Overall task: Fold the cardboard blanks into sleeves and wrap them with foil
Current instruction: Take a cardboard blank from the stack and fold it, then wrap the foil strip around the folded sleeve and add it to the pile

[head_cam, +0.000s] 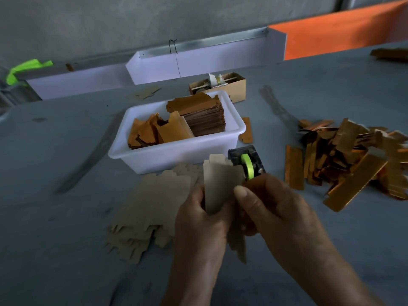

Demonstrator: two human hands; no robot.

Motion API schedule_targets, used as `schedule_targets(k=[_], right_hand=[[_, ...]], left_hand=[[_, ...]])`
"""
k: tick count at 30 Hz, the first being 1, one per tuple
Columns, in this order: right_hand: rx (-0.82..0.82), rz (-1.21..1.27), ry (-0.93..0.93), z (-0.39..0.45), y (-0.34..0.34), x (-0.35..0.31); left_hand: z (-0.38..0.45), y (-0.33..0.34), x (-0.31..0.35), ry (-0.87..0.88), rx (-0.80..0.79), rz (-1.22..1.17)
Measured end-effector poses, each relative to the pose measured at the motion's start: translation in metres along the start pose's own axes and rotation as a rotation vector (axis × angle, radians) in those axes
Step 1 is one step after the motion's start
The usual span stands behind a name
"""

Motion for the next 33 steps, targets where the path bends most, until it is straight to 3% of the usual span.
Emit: schedule_targets(k=[2, 6, 9, 13, 16, 19, 26, 29, 31, 33], right_hand=[[-0.031, 0.113, 0.033, 0.0, 0.003, 0.001], [-0.07, -0.028, 0.001, 0.005, -0.002, 0.006], [-0.109, 0.017, 0.039, 0.006, -0.006, 0.003], [0.01, -0.013, 0.084, 0.005, -0.014, 0.002], [-0.09, 0.092, 0.16, 0.003, -0.013, 0.004], [-0.128, 0.188, 0.201, 0.002, -0.008, 0.007], [-0.025, 0.164, 0.171, 0.004, -0.006, 0.007], [0.027, 0.135, 0.149, 0.004, -0.003, 0.008], [0.045, 0.155, 0.161, 0.003, -0.002, 0.009], [0.052, 0.178, 0.178, 0.003, -0.001, 0.01]], left_hand=[[-0.001, -0.001, 0.002, -0.008, -0.036, -0.01], [-0.002, -0.007, 0.01, -0.001, -0.229, -0.025], [-0.001, -0.01, 0.011, 0.087, -0.214, 0.005], [-0.002, -0.011, 0.014, -0.05, -0.323, -0.109], [-0.005, -0.01, 0.013, -0.097, -0.384, -0.071], [-0.005, -0.008, 0.011, -0.097, -0.285, -0.062], [-0.007, -0.005, 0.01, 0.043, -0.104, -0.033], [-0.012, 0.001, 0.005, 0.204, 0.003, 0.118], [-0.016, 0.006, 0.006, 0.41, 0.083, 0.397], [-0.022, 0.016, 0.007, 0.545, 0.052, 0.745]])
Point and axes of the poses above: each hand's wrist, its own z-axis towards the middle knuckle, its own y-axis out of the palm, x = y × z, the point moved 1 cm from there along z, towards the middle knuckle, and after that the axes turned 10 degrees about -z, right-handed, at the moved point
